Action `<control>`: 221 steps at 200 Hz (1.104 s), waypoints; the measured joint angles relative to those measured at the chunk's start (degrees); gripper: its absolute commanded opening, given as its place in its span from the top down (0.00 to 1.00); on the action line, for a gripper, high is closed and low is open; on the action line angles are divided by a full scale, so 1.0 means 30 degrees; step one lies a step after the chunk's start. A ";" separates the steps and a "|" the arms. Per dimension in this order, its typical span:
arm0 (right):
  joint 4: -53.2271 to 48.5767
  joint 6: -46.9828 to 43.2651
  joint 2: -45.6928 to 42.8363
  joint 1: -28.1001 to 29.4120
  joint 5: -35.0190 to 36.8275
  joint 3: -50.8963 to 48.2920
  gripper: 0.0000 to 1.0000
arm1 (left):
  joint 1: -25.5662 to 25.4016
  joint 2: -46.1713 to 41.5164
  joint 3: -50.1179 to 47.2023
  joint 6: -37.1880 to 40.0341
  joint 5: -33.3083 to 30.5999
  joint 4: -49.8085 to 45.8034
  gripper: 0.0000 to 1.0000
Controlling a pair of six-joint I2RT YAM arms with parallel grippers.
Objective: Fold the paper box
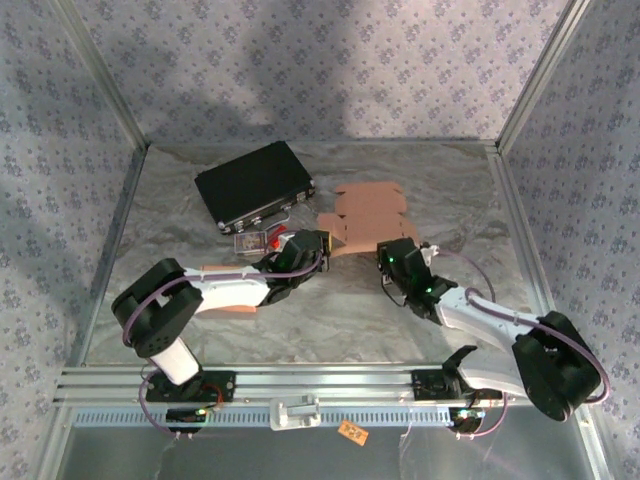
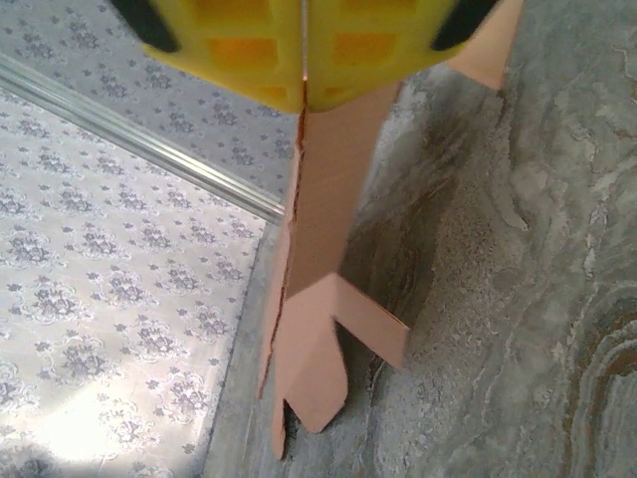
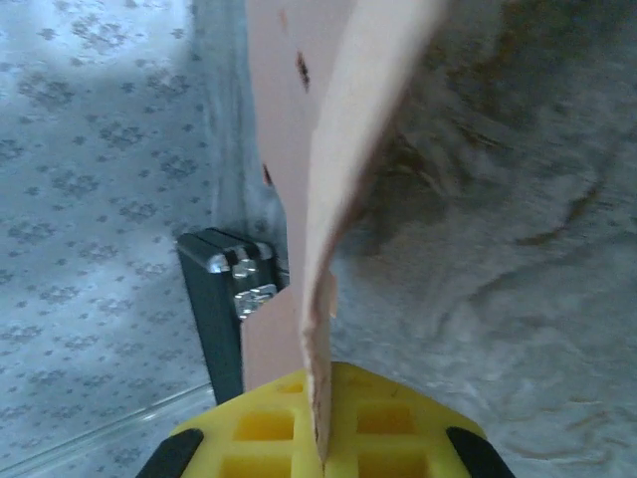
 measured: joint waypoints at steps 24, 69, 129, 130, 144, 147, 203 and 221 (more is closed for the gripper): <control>-0.1166 -0.0962 -0.0627 -0.1056 -0.0517 0.1399 1.00 | 0.0240 -0.0663 -0.0124 -0.0124 0.0619 -0.0525 0.56; -0.4146 -0.3730 -0.1129 -0.3985 -0.2863 0.5107 1.00 | 0.1974 -0.4801 0.0007 0.1843 0.3446 -0.5472 0.50; -1.3391 -0.7016 -0.1013 -0.5544 -0.6171 1.3930 1.00 | 0.5158 -0.8910 0.3293 0.8684 0.5129 -1.5052 0.50; -1.3580 -0.7053 -0.1005 -0.5544 -0.6207 1.4069 1.00 | 0.5195 -0.8932 0.3308 0.8757 0.5136 -1.5125 0.50; -1.7056 -0.7133 -0.0896 -0.5566 -0.6739 1.6648 1.00 | 0.5821 -0.9253 0.3519 0.9981 0.5362 -1.6546 0.51; -1.7806 -0.7125 -0.0867 -0.5566 -0.6812 1.7143 1.00 | 0.5909 -0.9282 0.3548 1.0171 0.5413 -1.6815 0.51; -2.6782 -0.4291 -0.0452 -0.3796 -0.7293 2.0502 1.00 | 0.7023 -0.8284 0.5093 1.3690 0.7628 -2.0203 0.54; -2.6185 -0.3723 0.1042 -0.3687 -0.7592 1.9336 1.00 | 0.7104 -0.6805 0.6594 1.5030 0.8939 -2.0422 0.54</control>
